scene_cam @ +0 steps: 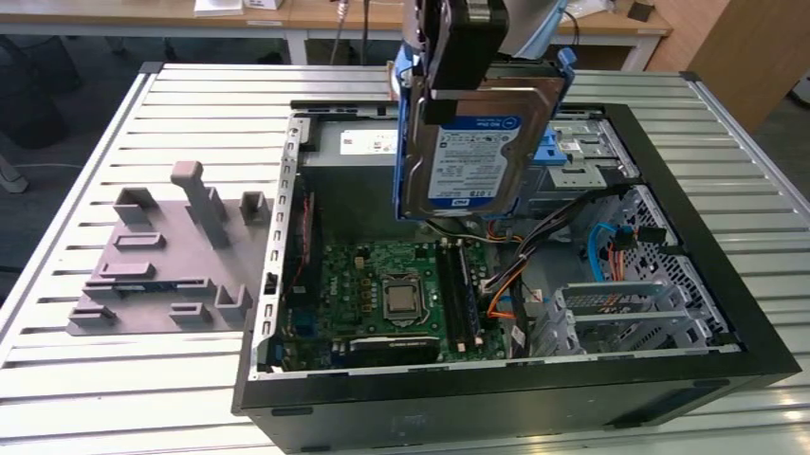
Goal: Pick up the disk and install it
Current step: 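Insert the disk into the insertion slot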
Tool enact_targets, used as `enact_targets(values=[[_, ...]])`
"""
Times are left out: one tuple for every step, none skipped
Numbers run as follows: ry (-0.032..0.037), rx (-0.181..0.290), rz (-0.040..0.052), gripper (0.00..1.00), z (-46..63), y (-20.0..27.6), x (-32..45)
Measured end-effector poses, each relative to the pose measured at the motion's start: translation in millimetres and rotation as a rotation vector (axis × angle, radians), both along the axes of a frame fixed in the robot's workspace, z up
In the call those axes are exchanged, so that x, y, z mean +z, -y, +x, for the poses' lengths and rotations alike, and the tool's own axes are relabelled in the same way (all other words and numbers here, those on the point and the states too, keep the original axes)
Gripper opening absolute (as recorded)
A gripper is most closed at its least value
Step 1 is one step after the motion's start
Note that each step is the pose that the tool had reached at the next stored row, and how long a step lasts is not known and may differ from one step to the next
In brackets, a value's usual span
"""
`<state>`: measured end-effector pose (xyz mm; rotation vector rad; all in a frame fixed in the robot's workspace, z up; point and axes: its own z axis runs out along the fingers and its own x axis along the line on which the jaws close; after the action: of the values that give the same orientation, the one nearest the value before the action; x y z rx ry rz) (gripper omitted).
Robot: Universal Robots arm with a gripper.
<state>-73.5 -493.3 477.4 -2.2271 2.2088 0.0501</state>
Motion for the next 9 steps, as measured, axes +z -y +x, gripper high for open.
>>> enact_targets(values=[[0.0,0.0,0.0001,0.36,0.3,0.2,-0.2],[0.0,0.0,0.0,0.36,1.0,0.3,-0.3],[0.0,0.0,0.0,0.36,2.5,0.3,-0.4],[0.0,0.0,-0.0001,0.36,4.3,0.3,-0.4],[0.0,0.0,0.0,0.36,6.1,0.4,-0.5],[0.0,0.0,0.0,0.36,7.5,0.4,-0.5],[0.0,0.0,-0.0001,0.36,8.1,0.4,-0.5],[0.0,0.0,-0.0001,0.36,8.2,0.4,-0.5],[0.0,0.0,-0.0001,0.36,8.2,0.4,-0.5]])
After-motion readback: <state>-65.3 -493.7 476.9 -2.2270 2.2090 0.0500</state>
